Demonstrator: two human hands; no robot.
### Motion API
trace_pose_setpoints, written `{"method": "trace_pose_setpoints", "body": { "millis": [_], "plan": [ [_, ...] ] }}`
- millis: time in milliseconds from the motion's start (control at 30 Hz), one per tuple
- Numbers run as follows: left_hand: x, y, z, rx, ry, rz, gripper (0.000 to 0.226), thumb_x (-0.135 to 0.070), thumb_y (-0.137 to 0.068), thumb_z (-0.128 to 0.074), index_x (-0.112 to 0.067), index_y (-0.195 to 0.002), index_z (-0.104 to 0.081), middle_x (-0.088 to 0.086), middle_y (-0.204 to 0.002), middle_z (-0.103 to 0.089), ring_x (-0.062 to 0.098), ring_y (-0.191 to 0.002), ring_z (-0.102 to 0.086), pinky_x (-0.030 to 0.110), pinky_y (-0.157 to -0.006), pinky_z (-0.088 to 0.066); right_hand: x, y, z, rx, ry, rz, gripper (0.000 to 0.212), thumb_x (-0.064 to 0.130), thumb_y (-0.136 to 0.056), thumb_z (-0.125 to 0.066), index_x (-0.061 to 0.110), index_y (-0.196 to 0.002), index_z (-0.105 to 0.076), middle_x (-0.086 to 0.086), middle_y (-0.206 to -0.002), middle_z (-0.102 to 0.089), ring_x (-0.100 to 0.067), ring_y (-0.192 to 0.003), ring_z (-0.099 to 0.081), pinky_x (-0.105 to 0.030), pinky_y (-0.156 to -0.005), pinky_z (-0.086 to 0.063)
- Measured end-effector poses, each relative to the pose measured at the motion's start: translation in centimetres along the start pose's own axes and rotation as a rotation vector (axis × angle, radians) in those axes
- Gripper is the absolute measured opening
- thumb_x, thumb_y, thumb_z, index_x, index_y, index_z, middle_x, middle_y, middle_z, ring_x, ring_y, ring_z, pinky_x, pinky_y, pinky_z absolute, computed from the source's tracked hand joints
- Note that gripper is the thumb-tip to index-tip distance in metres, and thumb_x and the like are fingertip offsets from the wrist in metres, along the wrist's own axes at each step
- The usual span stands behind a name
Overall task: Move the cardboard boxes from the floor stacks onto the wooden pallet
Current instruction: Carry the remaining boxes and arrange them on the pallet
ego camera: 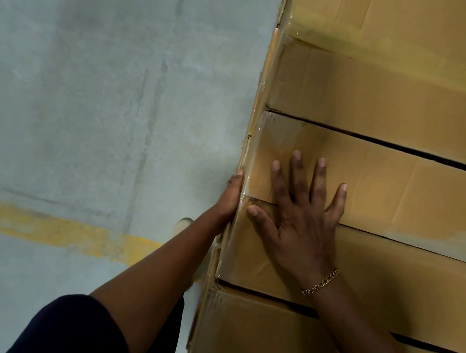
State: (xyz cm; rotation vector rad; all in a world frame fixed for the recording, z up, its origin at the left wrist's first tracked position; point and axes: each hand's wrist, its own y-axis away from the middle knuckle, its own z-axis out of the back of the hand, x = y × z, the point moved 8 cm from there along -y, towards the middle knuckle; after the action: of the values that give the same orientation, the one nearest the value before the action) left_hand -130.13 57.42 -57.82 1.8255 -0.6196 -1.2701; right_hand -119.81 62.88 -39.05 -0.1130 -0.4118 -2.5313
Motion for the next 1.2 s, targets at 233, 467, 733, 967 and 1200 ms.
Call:
{"method": "trace_pose_setpoints", "body": {
  "millis": [233, 467, 733, 967, 1200],
  "plan": [
    [0.0, 0.4, 0.1, -0.03, 0.012, -0.023, 0.05, -0.054, -0.108, -0.034, -0.023, -0.148, -0.039, 0.003, -0.135, -0.059, 0.021, -0.117, -0.063, 0.024, -0.078, -0.059, 0.2, 0.0, 0.5, -0.023, 0.001, 0.028, 0.078, 0.074, -0.097, -0.019, 0.032, -0.163, -0.016, 0.001, -0.172, -0.001, -0.03, -0.158, 0.003, -0.071, -0.117, -0.006],
    [-0.9, 1.9, 0.1, -0.028, -0.02, -0.032, 0.045, -0.046, -0.111, -0.032, -0.02, -0.146, -0.042, 0.004, -0.13, -0.062, 0.017, -0.11, -0.064, 0.015, -0.068, -0.056, 0.3, 0.1, 0.5, -0.038, 0.021, 0.043, 0.074, 0.072, -0.098, -0.021, 0.034, -0.162, -0.019, 0.002, -0.172, -0.002, -0.03, -0.158, 0.002, -0.071, -0.117, -0.007],
    [-2.7, 4.3, -0.5, 0.009, -0.024, -0.035, 0.033, -0.036, -0.113, -0.03, -0.02, -0.13, -0.053, -0.006, -0.1, -0.067, -0.005, -0.071, -0.07, 0.011, -0.056, -0.052, 1.3, -0.2, 0.8, -0.134, 0.046, 0.057, 0.071, 0.065, -0.099, -0.027, 0.028, -0.159, -0.033, -0.002, -0.17, -0.017, -0.031, -0.156, -0.008, -0.063, -0.12, -0.003],
    [-2.8, 4.3, 0.0, -0.01, -0.036, -0.034, 0.029, -0.039, -0.112, -0.032, -0.027, -0.119, -0.057, -0.007, -0.099, -0.069, -0.004, -0.075, -0.071, 0.013, -0.059, -0.053, 1.9, -0.4, 0.3, -0.127, 0.07, 0.057, 0.069, 0.065, -0.101, -0.024, 0.028, -0.158, -0.034, -0.002, -0.169, -0.019, -0.033, -0.156, -0.009, -0.064, -0.119, -0.004],
    [-2.9, 4.3, 0.1, -0.038, -0.033, -0.036, 0.031, -0.037, -0.113, -0.031, -0.032, -0.111, -0.061, -0.022, -0.089, -0.075, -0.003, -0.085, -0.071, 0.012, -0.064, -0.054, 1.8, -0.5, 0.0, -0.121, 0.066, 0.058, 0.069, 0.065, -0.101, -0.025, 0.028, -0.159, -0.032, -0.002, -0.17, -0.018, -0.031, -0.156, -0.006, -0.061, -0.12, 0.0]
  ]
}}
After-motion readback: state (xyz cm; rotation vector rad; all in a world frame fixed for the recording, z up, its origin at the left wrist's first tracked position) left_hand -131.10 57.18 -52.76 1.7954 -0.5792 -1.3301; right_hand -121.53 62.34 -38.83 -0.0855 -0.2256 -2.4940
